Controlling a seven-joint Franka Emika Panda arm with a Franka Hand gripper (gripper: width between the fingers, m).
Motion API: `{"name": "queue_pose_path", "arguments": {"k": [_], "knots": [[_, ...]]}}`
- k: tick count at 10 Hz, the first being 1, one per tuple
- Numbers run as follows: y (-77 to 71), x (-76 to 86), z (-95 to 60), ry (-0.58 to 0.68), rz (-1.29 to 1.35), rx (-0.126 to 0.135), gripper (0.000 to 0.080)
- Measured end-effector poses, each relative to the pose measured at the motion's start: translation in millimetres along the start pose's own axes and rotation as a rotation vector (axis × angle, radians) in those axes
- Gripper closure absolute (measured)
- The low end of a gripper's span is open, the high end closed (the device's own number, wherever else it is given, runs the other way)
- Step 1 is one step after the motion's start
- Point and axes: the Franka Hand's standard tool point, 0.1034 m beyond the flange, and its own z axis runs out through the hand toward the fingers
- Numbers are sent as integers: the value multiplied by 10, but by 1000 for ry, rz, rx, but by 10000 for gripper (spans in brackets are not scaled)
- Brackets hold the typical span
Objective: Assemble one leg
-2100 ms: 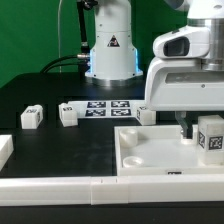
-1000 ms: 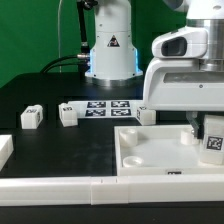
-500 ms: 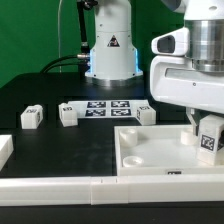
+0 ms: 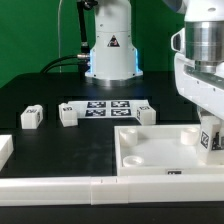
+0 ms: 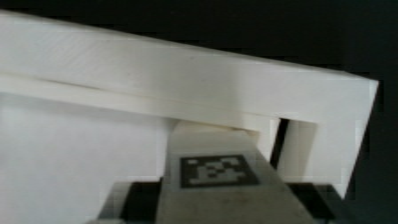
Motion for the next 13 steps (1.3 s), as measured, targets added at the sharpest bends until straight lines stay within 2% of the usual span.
{"name": "queue_pose_path", "arguments": {"k": [1,2,3,4,8,11,13], "knots": [[0,-3,0,0,-34,0,452],[0,-3,0,0,-81,0,269],[1,-4,0,0,-90,0,269],[-6,-4,-7,7,-262,-3,175],[-29,-41,-24,37,-859,-20,151],[-20,-30,-20,37,-1236,-60,151],[-15,-23,-16,38,-1387,-72,151]]}}
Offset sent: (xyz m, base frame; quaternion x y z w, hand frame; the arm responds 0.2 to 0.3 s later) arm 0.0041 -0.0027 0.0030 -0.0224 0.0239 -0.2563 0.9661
